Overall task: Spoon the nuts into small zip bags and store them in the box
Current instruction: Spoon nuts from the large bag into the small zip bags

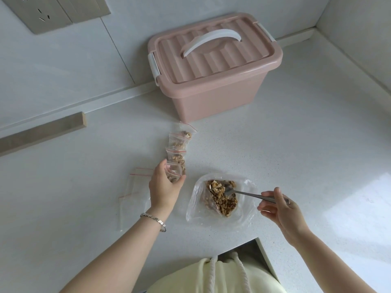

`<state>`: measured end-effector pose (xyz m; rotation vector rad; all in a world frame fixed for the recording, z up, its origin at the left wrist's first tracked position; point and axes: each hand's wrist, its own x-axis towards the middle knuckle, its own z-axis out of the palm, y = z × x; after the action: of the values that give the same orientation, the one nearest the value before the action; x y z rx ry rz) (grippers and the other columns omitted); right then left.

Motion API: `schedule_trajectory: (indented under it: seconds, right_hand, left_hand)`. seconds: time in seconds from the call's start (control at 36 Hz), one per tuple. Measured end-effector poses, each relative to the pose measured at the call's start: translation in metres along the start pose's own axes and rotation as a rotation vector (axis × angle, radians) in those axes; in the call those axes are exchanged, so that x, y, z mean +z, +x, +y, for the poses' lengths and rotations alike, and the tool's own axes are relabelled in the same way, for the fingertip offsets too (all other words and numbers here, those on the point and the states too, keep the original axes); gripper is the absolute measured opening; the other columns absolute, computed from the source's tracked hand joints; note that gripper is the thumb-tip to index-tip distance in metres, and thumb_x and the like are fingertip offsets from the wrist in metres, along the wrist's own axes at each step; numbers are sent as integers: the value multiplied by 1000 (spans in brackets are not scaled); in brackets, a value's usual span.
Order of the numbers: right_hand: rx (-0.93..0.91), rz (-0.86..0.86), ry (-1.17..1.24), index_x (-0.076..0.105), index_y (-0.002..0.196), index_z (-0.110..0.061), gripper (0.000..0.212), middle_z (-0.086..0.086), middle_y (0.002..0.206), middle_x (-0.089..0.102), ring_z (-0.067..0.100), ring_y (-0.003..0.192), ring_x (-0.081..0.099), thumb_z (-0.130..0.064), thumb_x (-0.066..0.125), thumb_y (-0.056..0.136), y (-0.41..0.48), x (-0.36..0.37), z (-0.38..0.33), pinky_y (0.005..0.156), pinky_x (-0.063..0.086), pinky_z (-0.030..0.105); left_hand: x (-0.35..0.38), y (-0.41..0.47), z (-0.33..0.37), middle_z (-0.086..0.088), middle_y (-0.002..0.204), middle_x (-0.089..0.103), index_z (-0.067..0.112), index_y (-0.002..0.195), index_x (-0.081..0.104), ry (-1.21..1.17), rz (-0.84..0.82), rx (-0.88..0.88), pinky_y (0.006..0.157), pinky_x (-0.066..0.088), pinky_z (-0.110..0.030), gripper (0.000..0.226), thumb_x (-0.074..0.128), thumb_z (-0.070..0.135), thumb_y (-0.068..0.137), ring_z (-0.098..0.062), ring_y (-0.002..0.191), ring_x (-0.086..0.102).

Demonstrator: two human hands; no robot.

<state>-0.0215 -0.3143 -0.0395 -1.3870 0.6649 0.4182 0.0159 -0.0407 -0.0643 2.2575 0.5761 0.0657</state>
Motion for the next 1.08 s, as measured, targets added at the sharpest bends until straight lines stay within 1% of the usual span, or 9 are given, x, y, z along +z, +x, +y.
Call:
schedule_trajectory:
  seconds: [0.22,0.33,0.44,0.56,0.61,0.72,0.86,0.97,1.08]
  right_hand:
    - [32,-48,-12,61,88,-7,40,9,62,61,17,59,61,-38,37,92,-4,-5,-4,57,53,23]
    - [9,-68,23,61,88,-6,42,10,62,60,17,58,61,-42,39,87,-10,-4,-10,57,53,24]
    - [-49,-73,44,61,87,-6,41,7,58,61,15,56,61,-38,35,94,-14,0,-21,58,51,25]
    - [-93,-94,83,60,86,-7,41,5,57,61,14,55,60,-36,33,96,-17,15,-35,54,52,21]
    - [-101,-110,109,61,86,-8,42,5,56,61,14,55,60,-36,32,97,-17,26,-40,54,52,21]
    - [-92,-121,178,59,85,-8,41,5,56,61,14,54,60,-34,31,98,-16,55,-43,53,52,21]
    - [-55,-90,207,60,86,-8,40,6,59,61,18,59,60,-36,33,98,-13,90,-34,59,52,27]
    - [-25,-30,205,62,85,-9,39,5,58,62,18,61,61,-34,35,98,-11,108,-23,65,54,28]
    - [-20,15,202,63,83,-8,39,5,57,63,19,61,61,-33,37,98,-12,117,-15,73,54,33]
  left_hand:
    - [-1,-1,-4,-5,119,59,7,132,44,7,4,44,99,40,-48,66,75,23,75,-24,114,52]
    - [-4,-6,-2,-6,122,59,9,129,49,-47,6,80,101,40,-38,61,75,24,76,-23,115,52]
    - [-6,-16,-6,-6,122,59,10,128,51,-67,-40,124,97,35,-24,61,77,22,74,-19,115,52]
    - [-5,-25,-11,4,125,53,16,131,46,-113,-90,106,100,34,-23,65,76,25,74,-8,117,46]
    - [-4,-27,-10,11,123,49,19,133,45,-158,-109,84,98,32,-19,67,76,25,74,-1,115,41]
    - [-2,-28,-7,15,121,45,21,133,43,-240,-137,35,96,30,-16,68,75,27,74,-1,117,40]
    - [1,-27,-11,12,121,49,20,132,44,-282,-143,2,94,32,-16,66,76,25,74,-5,117,44]
    - [2,-26,-11,20,109,53,26,122,50,-291,-140,26,84,35,-7,55,76,25,73,-5,109,48]
    - [4,-25,-13,7,115,57,26,116,51,-317,-169,14,84,36,-9,49,75,29,74,-9,111,50]
